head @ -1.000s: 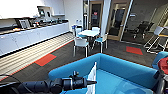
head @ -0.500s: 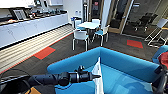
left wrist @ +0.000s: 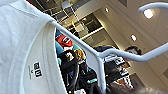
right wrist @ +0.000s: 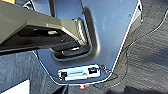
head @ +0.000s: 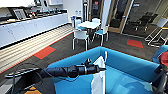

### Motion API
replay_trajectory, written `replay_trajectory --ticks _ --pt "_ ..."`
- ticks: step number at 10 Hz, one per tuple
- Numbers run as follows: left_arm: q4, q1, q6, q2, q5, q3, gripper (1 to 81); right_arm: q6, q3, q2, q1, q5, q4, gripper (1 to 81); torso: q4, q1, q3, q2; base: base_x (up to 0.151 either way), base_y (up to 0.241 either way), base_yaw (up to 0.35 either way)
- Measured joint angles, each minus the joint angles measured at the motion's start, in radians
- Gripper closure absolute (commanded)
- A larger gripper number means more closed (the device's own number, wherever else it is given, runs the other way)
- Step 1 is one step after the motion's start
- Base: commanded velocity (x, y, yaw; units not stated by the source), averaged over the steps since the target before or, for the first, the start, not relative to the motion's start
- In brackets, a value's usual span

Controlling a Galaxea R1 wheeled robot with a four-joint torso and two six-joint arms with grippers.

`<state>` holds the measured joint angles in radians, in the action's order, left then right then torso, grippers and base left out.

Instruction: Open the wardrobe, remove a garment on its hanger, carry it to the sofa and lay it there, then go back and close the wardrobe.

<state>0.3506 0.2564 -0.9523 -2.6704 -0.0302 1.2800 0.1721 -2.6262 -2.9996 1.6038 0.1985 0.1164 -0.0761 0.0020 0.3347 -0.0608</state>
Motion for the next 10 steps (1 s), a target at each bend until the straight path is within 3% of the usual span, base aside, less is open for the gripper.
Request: replay_trajectory --ticks 10 --pt "0.0 -0.147 -0.138 -0.341 -0.04 0.354 81.1 0.0 0.002 -0.005 -0.017 0.0 0.0 1.0 0.0 0.0 0.001 0.0 0.0 0.0 0.0"
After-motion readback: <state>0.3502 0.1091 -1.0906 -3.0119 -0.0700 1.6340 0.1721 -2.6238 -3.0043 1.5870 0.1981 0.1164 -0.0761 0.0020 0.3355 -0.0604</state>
